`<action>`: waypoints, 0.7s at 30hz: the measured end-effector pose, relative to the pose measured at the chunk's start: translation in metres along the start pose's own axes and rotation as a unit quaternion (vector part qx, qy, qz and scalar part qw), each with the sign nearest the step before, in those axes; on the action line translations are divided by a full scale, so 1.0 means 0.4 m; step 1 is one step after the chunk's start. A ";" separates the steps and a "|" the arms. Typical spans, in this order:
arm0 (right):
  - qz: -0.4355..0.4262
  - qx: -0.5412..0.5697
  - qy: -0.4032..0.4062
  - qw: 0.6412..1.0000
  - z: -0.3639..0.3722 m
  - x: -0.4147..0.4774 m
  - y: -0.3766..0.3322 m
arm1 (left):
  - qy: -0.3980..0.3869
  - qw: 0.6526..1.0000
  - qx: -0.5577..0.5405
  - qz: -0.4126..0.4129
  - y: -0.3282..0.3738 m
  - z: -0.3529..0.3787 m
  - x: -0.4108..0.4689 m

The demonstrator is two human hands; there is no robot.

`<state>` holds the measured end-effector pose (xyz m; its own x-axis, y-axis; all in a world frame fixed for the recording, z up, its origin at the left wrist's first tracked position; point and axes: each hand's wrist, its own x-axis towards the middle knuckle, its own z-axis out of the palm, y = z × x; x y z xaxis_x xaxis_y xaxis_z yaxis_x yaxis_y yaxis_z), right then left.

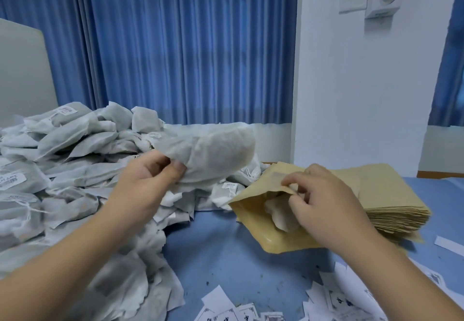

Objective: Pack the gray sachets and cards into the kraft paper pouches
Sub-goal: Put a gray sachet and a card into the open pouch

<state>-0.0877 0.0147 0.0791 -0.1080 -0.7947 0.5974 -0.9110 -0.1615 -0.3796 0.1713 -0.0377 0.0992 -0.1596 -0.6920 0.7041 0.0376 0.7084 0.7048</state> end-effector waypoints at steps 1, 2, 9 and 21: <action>0.006 0.007 0.003 1.000 -0.003 0.003 0.007 | -0.004 0.998 -0.056 -0.024 -0.005 0.012 -0.015; 0.009 0.017 0.006 1.000 -0.007 0.005 0.013 | -0.005 0.995 -0.096 -0.037 -0.016 0.022 -0.026; -0.032 0.073 -0.055 0.995 -0.038 0.010 0.023 | -0.141 0.980 -0.140 -0.020 -0.039 0.130 -0.113; -0.034 0.084 -0.023 0.996 -0.009 0.016 0.026 | -0.144 0.907 0.331 0.218 -0.084 0.178 -0.158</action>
<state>-0.0993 0.0099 0.0816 -0.0276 -0.8037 0.5944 -0.8352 -0.3082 -0.4555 0.1100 -0.0080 0.0250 -0.5270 -0.3284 0.7839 -0.4256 0.9003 0.0910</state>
